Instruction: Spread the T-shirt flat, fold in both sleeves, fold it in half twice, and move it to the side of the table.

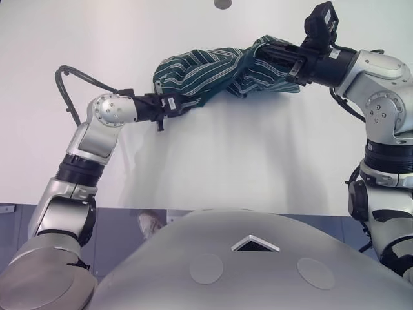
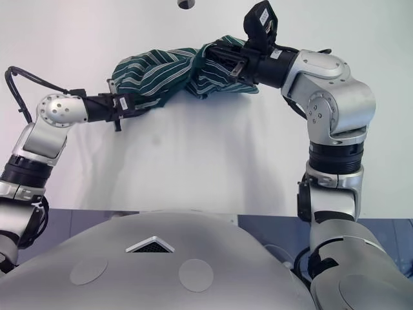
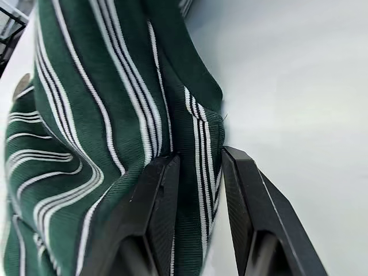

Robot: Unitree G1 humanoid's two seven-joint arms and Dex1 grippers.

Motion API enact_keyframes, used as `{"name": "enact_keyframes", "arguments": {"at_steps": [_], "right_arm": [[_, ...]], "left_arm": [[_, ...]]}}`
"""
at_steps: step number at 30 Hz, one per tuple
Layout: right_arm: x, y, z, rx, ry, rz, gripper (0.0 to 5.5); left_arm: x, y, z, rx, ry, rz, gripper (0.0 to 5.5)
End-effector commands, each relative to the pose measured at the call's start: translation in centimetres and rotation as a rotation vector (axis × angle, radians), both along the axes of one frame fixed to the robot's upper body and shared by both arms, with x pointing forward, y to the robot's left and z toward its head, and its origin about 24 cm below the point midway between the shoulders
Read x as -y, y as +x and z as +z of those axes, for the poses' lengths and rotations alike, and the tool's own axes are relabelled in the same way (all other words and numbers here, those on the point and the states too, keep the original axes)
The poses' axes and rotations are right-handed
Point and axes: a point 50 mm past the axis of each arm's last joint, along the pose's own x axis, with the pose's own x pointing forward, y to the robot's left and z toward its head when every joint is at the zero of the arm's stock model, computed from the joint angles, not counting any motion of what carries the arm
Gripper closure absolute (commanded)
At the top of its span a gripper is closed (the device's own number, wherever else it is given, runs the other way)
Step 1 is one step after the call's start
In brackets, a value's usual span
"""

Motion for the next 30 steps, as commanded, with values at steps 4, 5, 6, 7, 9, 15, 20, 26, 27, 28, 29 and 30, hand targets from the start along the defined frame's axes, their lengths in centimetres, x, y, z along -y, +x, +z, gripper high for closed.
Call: {"name": "enact_keyframes", "arguments": {"at_steps": [4,5,6,7,9,15,20,26,27,28,29,30], "right_arm": [[-0.1,0.1,0.0,0.013,-0.002,-0.010,5.50],[0.0,0.2,0.1,0.020,0.003,-0.015,5.50],[0.0,0.2,0.2,0.025,0.007,-0.018,5.50],[0.0,0.2,0.2,0.031,0.010,-0.018,5.50],[0.0,0.3,0.7,0.056,0.022,-0.013,5.50],[3.0,6.6,6.0,0.328,0.078,-0.304,5.50],[4.1,13.3,14.6,0.636,-0.089,-0.533,5.50],[3.1,15.0,17.4,0.813,-0.392,-0.694,5.50],[3.0,15.0,17.9,0.856,-0.445,-0.726,5.50],[2.9,15.0,18.5,0.892,-0.476,-0.754,5.50],[3.0,14.9,19.4,0.934,-0.496,-0.783,5.50],[3.1,14.7,20.4,0.972,-0.503,-0.805,5.50]], "left_arm": [[-1.6,-2.1,-3.9,-0.207,0.170,0.013,5.11],[-1.6,-1.5,-4.0,-0.178,0.164,0.051,5.31],[-1.7,-1.0,-4.0,-0.147,0.159,0.083,5.49],[-1.7,-0.5,-4.0,-0.125,0.146,0.116,5.49],[-1.7,0.3,-3.5,-0.078,0.100,0.162,5.49],[-1.7,9.2,10.2,0.173,-0.576,0.356,5.49],[-0.5,16.1,21.8,0.375,-0.661,0.541,5.49],[1.1,17.1,27.2,0.521,-0.700,0.749,5.49],[0.9,17.0,28.1,0.554,-0.722,0.786,5.49],[0.6,16.8,29.0,0.581,-0.746,0.814,5.49],[0.4,16.6,30.0,0.611,-0.766,0.827,5.49],[0.2,16.4,31.1,0.638,-0.787,0.828,5.49]]}}
